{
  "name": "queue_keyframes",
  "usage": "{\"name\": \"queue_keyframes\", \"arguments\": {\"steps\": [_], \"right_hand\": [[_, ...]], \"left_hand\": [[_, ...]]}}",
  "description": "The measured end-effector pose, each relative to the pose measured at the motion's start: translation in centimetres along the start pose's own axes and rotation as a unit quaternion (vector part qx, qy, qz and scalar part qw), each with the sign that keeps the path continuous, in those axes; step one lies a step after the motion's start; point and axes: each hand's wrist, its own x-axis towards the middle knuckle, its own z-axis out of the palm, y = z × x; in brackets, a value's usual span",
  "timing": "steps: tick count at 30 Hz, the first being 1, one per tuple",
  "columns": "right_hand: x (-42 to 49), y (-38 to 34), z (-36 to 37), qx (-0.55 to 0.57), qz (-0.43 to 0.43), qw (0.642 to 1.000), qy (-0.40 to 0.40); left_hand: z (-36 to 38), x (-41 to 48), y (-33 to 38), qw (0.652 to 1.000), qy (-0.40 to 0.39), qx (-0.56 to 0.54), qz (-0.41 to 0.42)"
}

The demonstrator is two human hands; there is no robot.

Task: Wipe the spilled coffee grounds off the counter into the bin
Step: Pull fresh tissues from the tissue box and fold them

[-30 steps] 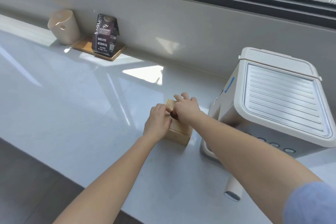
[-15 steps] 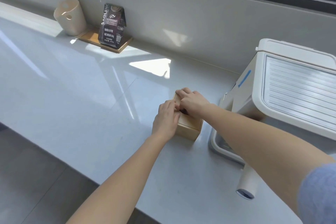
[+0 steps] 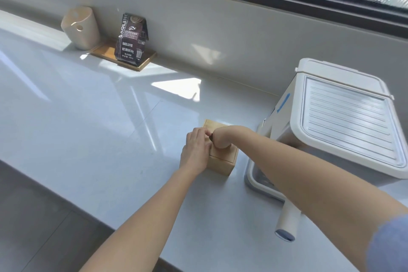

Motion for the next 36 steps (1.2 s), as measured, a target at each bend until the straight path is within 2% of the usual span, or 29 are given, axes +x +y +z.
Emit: {"name": "queue_keyframes", "arguments": {"steps": [9, 11, 14, 17, 23, 28, 31, 36], "right_hand": [[-0.7, -0.9, -0.8, -0.034, 0.037, 0.999, -0.010], [-0.6, -0.7, -0.6, -0.014, 0.046, 0.998, -0.052], [-0.8, -0.2, -0.9, 0.084, 0.057, 0.981, -0.164], [-1.3, -0.3, -1.2, 0.109, 0.069, 0.976, -0.176], [-1.6, -1.0, -1.0, 0.102, 0.074, 0.981, -0.145], [-2.0, -0.8, -0.7, 0.126, 0.052, 0.987, -0.086], [-2.7, 0.0, -1.4, 0.155, 0.004, 0.988, -0.024], [-4.2, 1.9, -0.8, 0.197, -0.019, 0.973, 0.117]], "left_hand": [[0.6, -0.1, -0.3, 1.000, 0.016, -0.015, 0.003], [0.5, -0.1, -0.4, 1.000, 0.014, -0.011, 0.007], [0.6, -0.1, -0.4, 1.000, 0.012, -0.005, 0.008], [0.9, -0.1, -0.3, 1.000, 0.017, -0.006, 0.001], [0.8, -0.1, -0.2, 1.000, 0.015, 0.011, 0.001], [0.5, 0.0, -0.2, 0.999, 0.008, 0.031, 0.009], [0.5, -0.1, 0.0, 0.999, 0.009, 0.031, 0.006], [-0.1, 0.3, 0.4, 0.999, -0.009, 0.046, -0.002]]}}
